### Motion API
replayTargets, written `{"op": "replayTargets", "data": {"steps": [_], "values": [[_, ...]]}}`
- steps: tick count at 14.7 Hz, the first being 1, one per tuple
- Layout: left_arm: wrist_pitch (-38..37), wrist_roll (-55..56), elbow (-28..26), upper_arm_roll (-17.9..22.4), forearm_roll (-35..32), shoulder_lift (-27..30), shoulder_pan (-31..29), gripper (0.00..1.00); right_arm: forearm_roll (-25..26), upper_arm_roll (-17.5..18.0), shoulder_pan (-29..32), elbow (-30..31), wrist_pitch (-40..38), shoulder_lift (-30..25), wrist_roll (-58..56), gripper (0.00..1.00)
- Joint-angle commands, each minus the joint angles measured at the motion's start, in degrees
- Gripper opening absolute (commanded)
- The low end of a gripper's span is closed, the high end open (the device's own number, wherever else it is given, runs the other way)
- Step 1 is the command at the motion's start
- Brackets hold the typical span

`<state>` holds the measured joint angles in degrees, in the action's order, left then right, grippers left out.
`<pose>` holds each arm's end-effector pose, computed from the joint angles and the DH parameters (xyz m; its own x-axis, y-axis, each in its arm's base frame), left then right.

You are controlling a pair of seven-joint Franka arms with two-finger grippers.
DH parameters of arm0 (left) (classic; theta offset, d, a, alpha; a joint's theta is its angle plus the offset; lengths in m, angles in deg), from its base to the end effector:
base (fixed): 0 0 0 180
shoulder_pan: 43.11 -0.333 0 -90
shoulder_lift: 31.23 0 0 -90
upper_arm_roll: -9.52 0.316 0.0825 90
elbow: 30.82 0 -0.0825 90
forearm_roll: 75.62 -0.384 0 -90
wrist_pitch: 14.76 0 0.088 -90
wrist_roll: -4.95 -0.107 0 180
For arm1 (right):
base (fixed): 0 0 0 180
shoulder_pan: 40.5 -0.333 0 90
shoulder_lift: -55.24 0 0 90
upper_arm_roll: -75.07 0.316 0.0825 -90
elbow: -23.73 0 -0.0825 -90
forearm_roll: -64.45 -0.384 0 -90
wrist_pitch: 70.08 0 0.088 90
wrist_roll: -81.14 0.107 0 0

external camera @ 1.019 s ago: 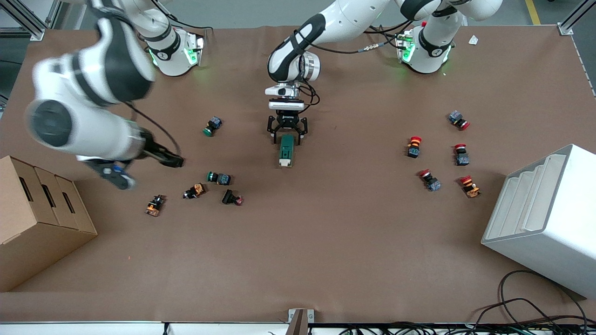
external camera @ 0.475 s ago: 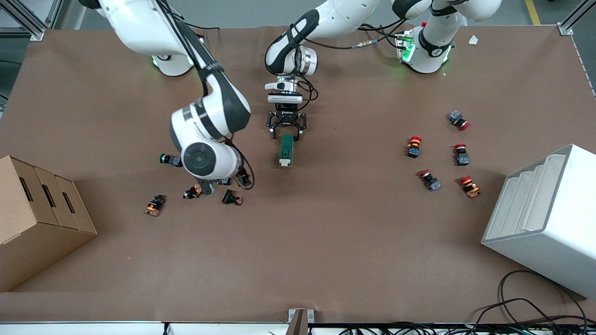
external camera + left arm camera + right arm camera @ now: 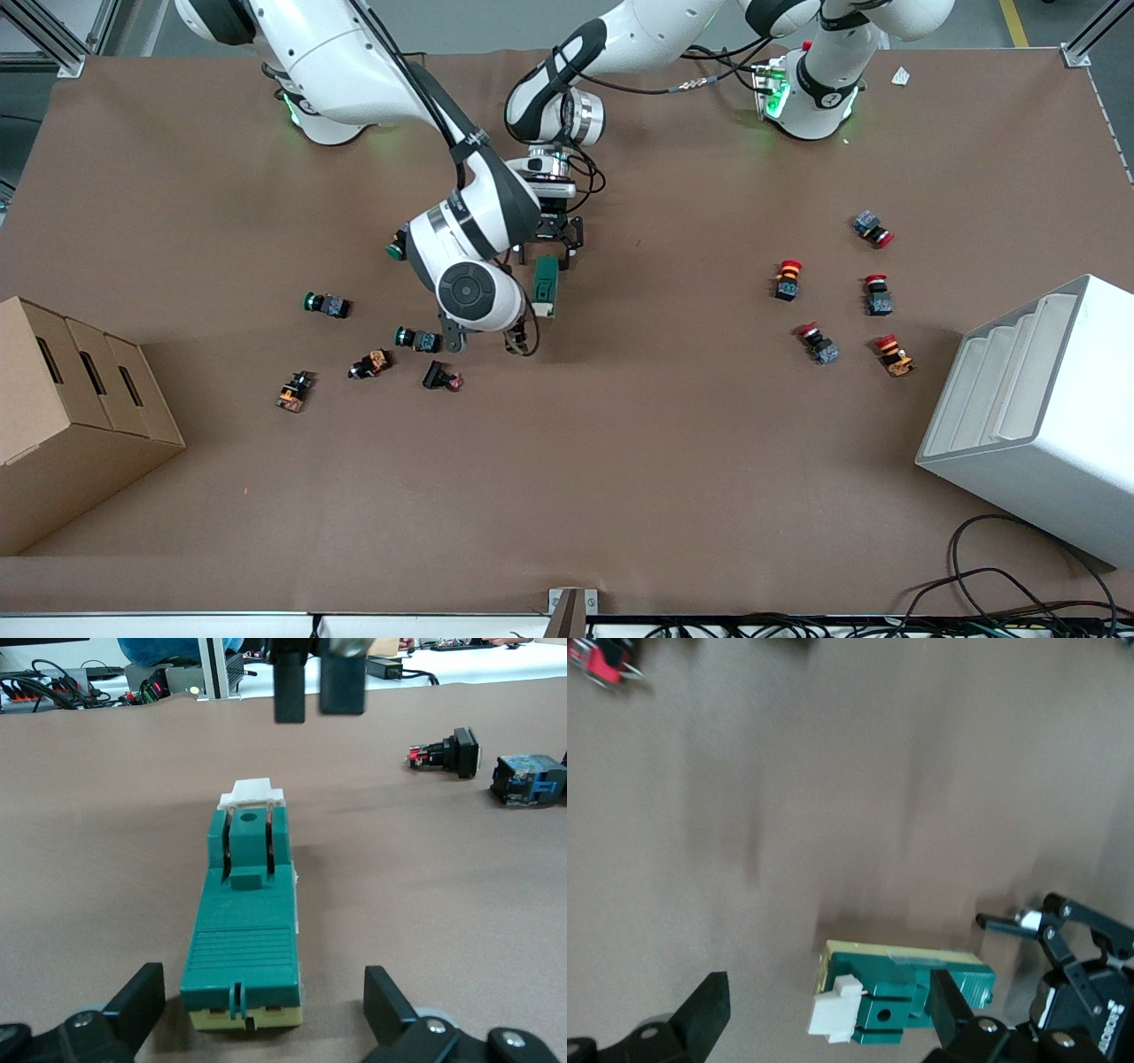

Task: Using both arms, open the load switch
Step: 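Reach the right gripper toward the raised white handle of the switch, then press the white handle down into the switch body with the right gripper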

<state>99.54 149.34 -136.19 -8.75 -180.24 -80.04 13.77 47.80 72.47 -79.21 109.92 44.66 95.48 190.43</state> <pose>0.2146 -0.5693 0.0729 0.4552 -0.0791 0.8869 -0.1111 -0.9933 -0.0316 0.5452 0.4249 0.2386 0.1342 -0.9836 -0.1208 -0.9497 -0.1625 0.2676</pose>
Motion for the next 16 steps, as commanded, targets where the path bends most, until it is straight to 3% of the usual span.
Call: {"op": "replayTargets", "data": {"steps": [1, 13, 16], "values": [[-0.04, 1.24, -0.54, 0.25, -0.67, -2.69, 0.43, 1.00, -3.38, -0.39, -1.54, -0.84, 1.62, 1.59, 2.58, 1.00], [-0.39, 1.51, -0.54, 0.34, -0.50, -3.05, -0.18, 1.00, -4.09, -0.39, -3.92, -0.22, 1.98, 3.80, 4.44, 1.00], [-0.48, 1.51, -0.19, 0.34, -0.23, -2.87, -0.36, 1.00, -4.36, -0.39, -3.57, -2.15, -4.94, 3.36, 4.09, 1.00]]}}
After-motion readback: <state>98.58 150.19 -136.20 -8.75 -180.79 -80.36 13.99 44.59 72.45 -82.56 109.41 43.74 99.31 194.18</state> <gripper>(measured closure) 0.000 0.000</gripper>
